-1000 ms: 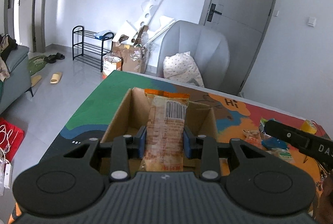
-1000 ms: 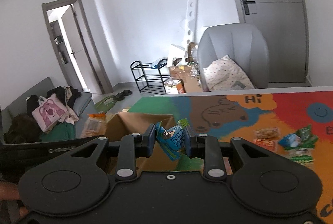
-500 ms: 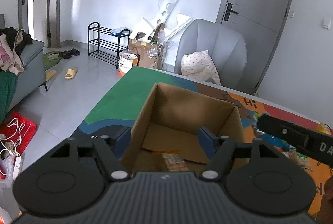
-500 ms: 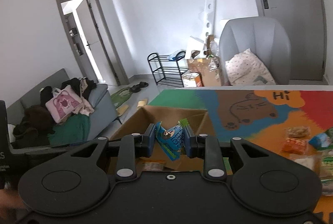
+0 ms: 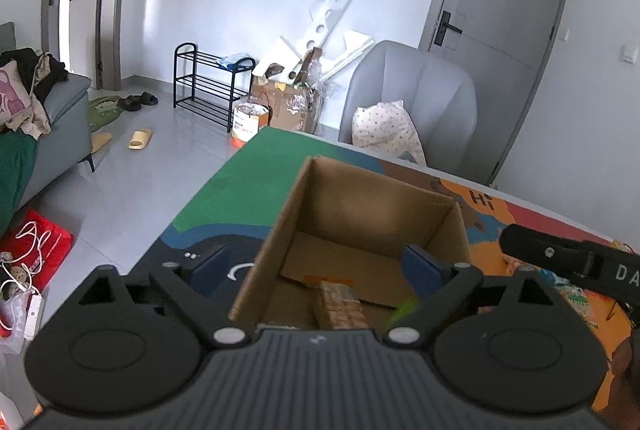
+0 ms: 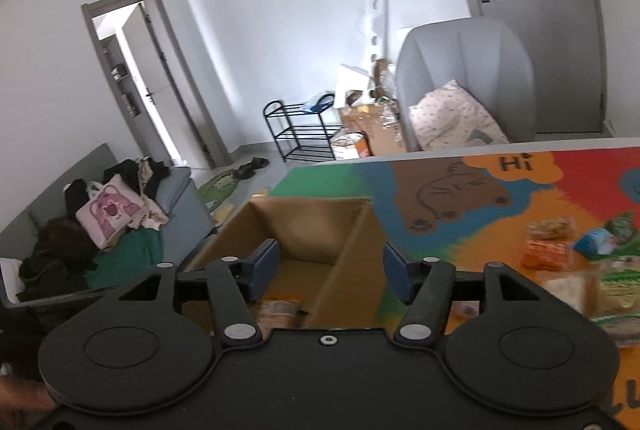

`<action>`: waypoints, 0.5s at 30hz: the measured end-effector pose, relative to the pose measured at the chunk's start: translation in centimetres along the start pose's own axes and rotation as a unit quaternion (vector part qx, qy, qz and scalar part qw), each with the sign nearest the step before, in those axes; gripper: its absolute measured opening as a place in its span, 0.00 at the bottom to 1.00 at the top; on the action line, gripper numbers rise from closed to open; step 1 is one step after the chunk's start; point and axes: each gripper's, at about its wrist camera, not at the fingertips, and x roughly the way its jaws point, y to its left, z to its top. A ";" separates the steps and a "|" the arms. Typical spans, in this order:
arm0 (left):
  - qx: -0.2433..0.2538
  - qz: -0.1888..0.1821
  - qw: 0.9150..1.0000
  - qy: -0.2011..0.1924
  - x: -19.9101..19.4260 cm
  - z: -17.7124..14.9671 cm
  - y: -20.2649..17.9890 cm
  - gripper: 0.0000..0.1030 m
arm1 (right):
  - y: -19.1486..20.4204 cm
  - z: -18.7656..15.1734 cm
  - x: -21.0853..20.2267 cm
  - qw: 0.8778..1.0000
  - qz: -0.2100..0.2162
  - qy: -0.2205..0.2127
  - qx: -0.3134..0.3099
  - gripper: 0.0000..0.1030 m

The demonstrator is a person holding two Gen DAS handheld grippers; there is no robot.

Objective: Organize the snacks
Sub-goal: 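Carry both packets into the cardboard box and open both tools, then move both tools back over the remaining snacks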

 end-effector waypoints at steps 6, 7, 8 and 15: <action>0.006 -0.008 1.000 0.009 0.0 -0.3 -1.3 0.93 | -2.1 -0.3 -1.3 1.000 -0.022 -0.003 0.014 0.66; 0.008 -0.009 1.000 0.009 -0.1 -0.4 -1.6 0.93 | -2.4 -0.4 -1.6 1.000 -0.025 -0.004 0.017 0.67; 0.009 -0.011 1.000 0.009 -0.2 -0.5 -1.9 0.93 | -2.8 -0.4 -1.9 0.999 -0.028 -0.005 0.020 0.69; 0.021 -0.033 0.999 0.008 -0.7 -0.8 -4.3 1.00 | -4.8 -0.8 -4.0 0.998 -0.047 -0.020 0.030 0.81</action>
